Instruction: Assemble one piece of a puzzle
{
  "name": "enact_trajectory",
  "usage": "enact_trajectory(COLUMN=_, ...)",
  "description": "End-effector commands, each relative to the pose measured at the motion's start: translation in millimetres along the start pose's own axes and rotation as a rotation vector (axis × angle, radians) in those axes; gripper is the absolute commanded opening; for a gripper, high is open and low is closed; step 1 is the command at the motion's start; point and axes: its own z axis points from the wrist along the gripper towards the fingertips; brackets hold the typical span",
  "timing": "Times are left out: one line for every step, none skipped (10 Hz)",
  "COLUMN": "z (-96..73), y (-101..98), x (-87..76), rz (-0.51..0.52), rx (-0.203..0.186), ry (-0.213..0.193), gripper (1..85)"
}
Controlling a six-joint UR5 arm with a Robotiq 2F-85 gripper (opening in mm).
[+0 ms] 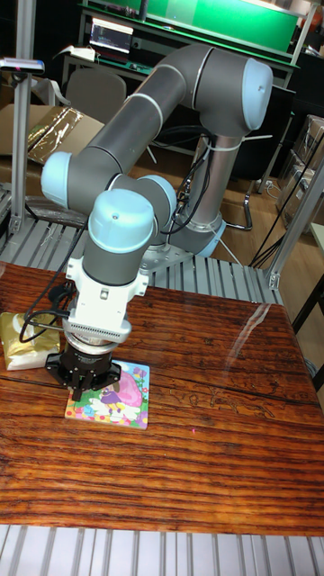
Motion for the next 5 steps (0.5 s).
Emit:
enact_trajectory(z=-3.0, y=11.6, x=2.0, rz=0.032, rx=-0.032, ry=0.007, gripper=2.0)
enact_trajectory(z=-3.0, y=12.7, x=2.4, rz=0.035, rx=-0.034, ry=0.007, gripper=2.0)
enact_trajectory(z=-2.6, y=13.9, x=2.8, rz=0.038, rx=-0.035, ry=0.007, gripper=1.7)
enact_trajectory(z=-2.1, y=15.1, x=3.3, rz=0.041, rx=-0.04, ry=0.007, gripper=1.7)
enact_trajectory(z=-1.1, y=16.5, x=3.4, rz=0.041, rx=-0.048, ry=0.004, gripper=1.7)
